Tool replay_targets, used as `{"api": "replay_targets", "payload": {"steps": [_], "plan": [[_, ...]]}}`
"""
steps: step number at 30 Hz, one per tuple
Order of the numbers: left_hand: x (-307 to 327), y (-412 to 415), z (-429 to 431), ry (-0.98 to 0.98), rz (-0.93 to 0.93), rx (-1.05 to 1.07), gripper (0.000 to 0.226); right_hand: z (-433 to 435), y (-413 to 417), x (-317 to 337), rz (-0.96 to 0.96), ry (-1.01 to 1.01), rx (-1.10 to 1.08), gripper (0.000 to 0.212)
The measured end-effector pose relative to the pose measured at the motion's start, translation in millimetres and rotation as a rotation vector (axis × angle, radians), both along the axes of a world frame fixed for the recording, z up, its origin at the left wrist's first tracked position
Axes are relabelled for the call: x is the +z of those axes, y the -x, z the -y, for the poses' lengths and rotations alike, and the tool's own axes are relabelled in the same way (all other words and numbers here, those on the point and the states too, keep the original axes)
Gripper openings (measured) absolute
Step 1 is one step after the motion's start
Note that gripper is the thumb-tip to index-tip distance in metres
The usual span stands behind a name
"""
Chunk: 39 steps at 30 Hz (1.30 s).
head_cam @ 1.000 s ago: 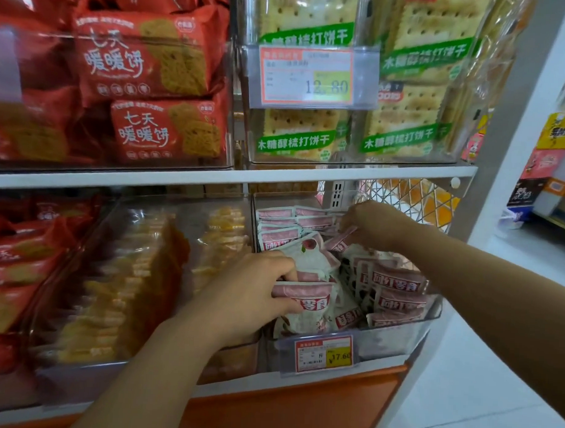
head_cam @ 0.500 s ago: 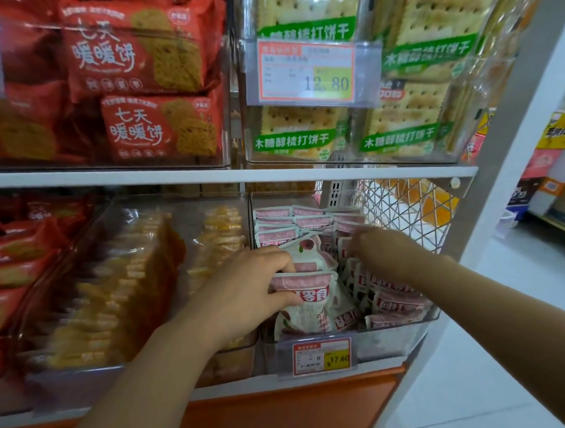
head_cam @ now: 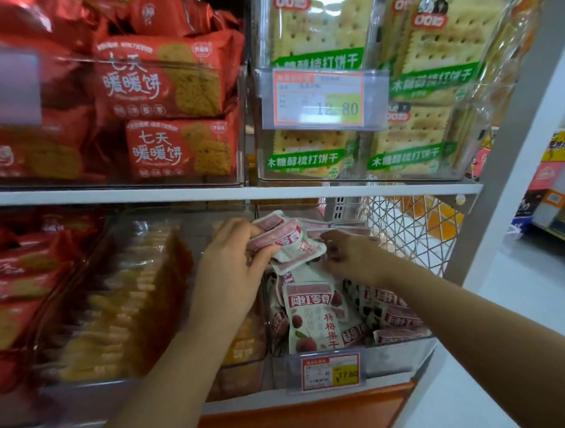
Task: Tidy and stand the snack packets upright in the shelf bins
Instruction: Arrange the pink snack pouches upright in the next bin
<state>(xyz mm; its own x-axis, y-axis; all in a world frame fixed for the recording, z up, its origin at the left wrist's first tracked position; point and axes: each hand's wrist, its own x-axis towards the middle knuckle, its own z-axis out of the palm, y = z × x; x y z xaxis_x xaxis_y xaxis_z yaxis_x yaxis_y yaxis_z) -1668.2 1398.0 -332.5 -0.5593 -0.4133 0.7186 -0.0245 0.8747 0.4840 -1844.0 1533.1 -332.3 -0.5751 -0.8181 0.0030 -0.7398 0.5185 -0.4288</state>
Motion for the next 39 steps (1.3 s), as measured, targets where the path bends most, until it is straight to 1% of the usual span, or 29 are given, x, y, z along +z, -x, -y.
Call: {"api": "replay_targets", "payload": {"steps": [2, 3, 5, 6, 7, 10, 13, 14, 16, 20, 23, 26, 29, 31, 36, 38, 39], "plan": [[-2, 3, 3, -0.007, -0.031, 0.039, 0.015, 9, 3, -5, 0.176, -0.041, -0.018, 0.075], [-2, 4, 4, -0.016, -0.036, 0.053, 0.015, 14, 3, -6, 0.214, -0.082, -0.014, 0.084], [-3, 4, 7, -0.041, -0.044, 0.071, 0.015, 22, 4, -11, 0.2, -0.138, -0.017, 0.094], [-3, 4, 9, -0.052, -0.048, 0.077, 0.015, 24, 2, -11, 0.178, -0.125, -0.024, 0.093], [-3, 4, 10, -0.065, -0.05, 0.08, 0.016, 26, 1, -12, 0.153, -0.078, -0.03, 0.087], [-3, 4, 12, -0.094, -0.056, 0.085, 0.015, 27, -9, -7, 0.102, 0.063, -0.046, 0.06], [-2, 3, 13, -0.116, -0.09, 0.079, 0.016, 15, -21, 1, 0.082, 0.13, -0.034, 0.037], [-2, 2, 13, -0.122, -0.099, 0.081, 0.016, 9, -24, 3, 0.08, 0.137, -0.039, 0.032], [-1, 1, 12, -0.127, -0.103, 0.083, 0.016, -3, -30, 8, 0.048, 0.191, -0.114, 0.027], [0, 1, 8, -0.134, -0.086, 0.067, 0.015, -25, -36, 17, 0.018, 0.567, -0.447, 0.03], [4, -2, 1, -0.118, -0.055, 0.048, 0.013, -42, -44, 20, 0.023, 0.754, -0.543, 0.023], [11, -8, -7, -0.076, -0.037, 0.046, 0.012, -55, -61, 22, 0.043, 0.901, -0.541, 0.016], [18, -15, -12, -0.049, -0.01, 0.041, 0.012, -61, -84, 20, -0.012, 0.997, -0.494, 0.024], [21, -19, -16, -0.056, 0.011, 0.041, 0.012, -63, -95, 14, -0.015, 1.05, -0.462, 0.029], [28, -22, -33, -0.054, 0.028, 0.008, 0.009, -64, -102, 2, -0.018, 1.088, -0.412, 0.034], [24, -15, -40, -0.059, 0.093, -0.016, 0.01, -64, -102, 1, -0.034, 1.107, -0.371, 0.034], [20, -10, -42, -0.092, 0.148, -0.024, 0.011, -64, -102, -1, -0.065, 1.1, -0.337, 0.035]]}}
